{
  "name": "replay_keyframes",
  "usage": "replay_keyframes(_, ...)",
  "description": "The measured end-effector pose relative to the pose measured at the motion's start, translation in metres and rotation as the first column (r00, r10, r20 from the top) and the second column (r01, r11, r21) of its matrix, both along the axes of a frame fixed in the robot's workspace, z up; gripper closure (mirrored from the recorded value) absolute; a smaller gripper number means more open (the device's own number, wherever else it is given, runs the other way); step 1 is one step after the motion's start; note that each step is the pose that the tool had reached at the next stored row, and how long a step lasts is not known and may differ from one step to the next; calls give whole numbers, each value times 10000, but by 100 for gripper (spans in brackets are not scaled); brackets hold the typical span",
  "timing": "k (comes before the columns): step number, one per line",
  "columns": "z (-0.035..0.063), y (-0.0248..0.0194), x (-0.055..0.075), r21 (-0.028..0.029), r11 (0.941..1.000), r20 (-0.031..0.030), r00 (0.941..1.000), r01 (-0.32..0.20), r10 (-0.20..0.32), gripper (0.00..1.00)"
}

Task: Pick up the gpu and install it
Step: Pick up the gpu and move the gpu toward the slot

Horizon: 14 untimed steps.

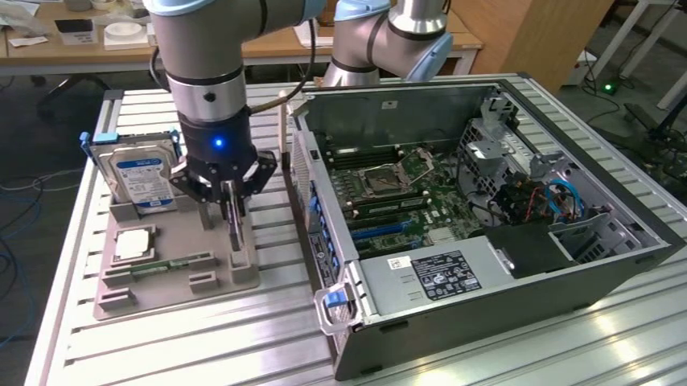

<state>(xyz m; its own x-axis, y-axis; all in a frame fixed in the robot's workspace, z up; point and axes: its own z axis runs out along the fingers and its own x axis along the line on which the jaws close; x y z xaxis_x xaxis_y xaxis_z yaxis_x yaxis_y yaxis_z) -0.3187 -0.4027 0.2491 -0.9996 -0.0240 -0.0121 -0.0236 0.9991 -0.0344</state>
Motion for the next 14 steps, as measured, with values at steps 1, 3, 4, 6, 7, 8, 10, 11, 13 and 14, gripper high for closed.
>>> replay_keyframes(1,0,0,0,1,10000,1,10000,0,0,72)
replay_keyframes(3,11,0,0,-1,10000,-1,10000,0,0,72)
replay_keyframes(4,19,0,0,0,10000,-1,10000,0,0,72)
replay_keyframes(6,47,0,0,0,10000,-1,10000,1,-1,72)
replay_keyframes(7,66,0,0,0,10000,0,10000,0,0,72)
replay_keyframes(8,85,0,0,0,10000,0,10000,0,0,72)
replay_keyframes(10,123,0,0,0,10000,-1,10000,0,0,72)
replay_keyframes(11,138,0,0,1,10000,-1,10000,0,0,72)
replay_keyframes(13,164,0,0,2,10000,-1,10000,0,0,72)
replay_keyframes(14,177,0,0,4,10000,0,10000,0,0,72)
